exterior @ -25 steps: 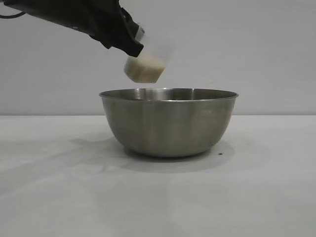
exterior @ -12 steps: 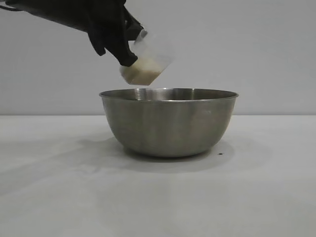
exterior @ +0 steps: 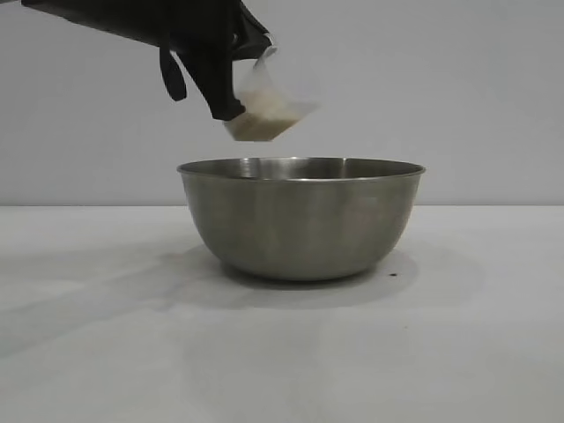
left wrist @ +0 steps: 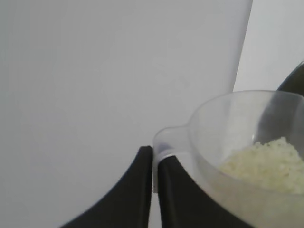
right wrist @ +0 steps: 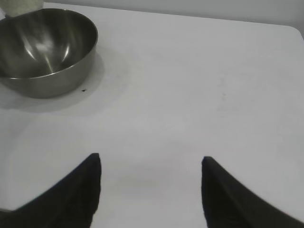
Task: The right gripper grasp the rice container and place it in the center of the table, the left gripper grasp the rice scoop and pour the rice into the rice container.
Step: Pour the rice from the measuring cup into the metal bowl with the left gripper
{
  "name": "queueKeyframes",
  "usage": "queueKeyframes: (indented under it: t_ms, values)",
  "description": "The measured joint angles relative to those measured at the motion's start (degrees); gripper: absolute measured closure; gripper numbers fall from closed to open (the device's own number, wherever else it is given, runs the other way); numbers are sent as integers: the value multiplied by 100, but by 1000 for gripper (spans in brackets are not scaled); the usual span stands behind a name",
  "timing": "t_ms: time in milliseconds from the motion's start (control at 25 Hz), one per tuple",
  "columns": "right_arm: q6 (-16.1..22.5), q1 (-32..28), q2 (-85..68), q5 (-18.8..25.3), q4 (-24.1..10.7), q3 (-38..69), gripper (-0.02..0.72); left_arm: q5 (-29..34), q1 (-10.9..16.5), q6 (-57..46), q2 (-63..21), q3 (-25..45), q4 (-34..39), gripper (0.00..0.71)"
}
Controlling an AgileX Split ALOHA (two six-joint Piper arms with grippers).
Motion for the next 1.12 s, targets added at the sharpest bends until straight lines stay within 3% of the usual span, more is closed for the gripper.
queueKeyframes:
  t_ms: [400, 960, 1120]
  values:
    - [0, 0, 0, 0, 0, 0, 301, -68, -7, 1011, 0, 0, 56, 710]
    - [0, 0, 0, 9, 0, 0, 301, -511, -7, 2552, 0, 0, 684, 710]
    - [0, 0, 0, 9, 0, 0, 301, -1039, -7, 2912, 240, 0, 741, 710]
